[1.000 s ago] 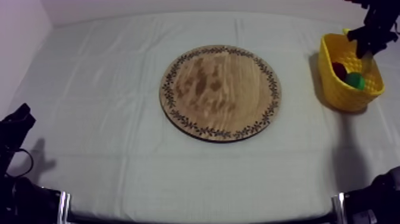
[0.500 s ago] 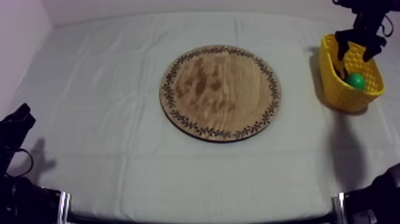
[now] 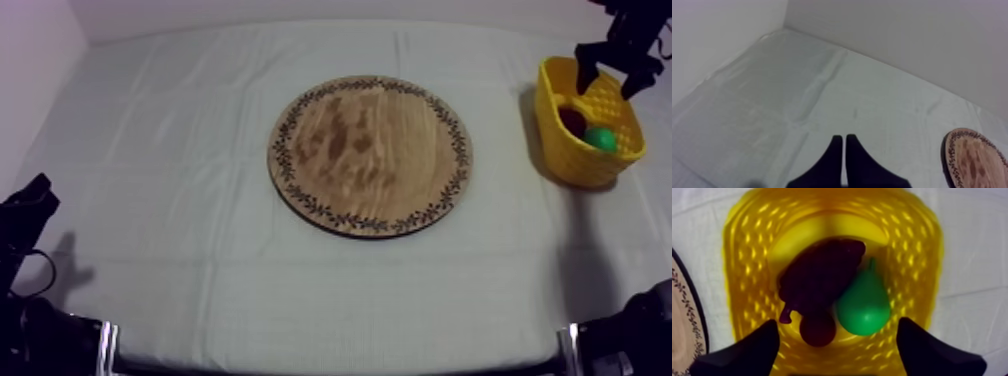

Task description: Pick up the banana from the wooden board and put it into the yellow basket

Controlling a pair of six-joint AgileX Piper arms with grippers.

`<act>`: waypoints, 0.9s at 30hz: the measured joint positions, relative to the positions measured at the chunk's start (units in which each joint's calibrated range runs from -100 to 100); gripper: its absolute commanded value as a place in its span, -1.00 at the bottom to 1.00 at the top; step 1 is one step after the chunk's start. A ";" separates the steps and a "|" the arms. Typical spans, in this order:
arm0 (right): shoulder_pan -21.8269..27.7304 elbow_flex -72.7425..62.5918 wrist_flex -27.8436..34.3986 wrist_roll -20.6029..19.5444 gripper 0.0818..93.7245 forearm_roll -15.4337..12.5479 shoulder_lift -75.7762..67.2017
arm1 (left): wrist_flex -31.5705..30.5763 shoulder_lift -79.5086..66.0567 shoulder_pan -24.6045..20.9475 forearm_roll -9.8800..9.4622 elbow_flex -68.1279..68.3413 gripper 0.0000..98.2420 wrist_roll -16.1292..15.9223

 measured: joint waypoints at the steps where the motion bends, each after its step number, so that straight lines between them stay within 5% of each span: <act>1: -0.04 0.62 -0.59 0.00 0.76 -0.11 -1.44 | 0.00 0.00 0.00 0.00 0.00 -1.00 0.00; 12: 1.48 11.43 -10.88 -0.13 0.25 -2.46 -19.48 | 0.00 0.00 0.00 0.00 0.00 -1.00 0.00; 27: 0.47 34.52 -21.55 4.45 -0.42 -7.37 -46.06 | 0.00 0.00 0.00 0.00 0.00 -1.00 0.00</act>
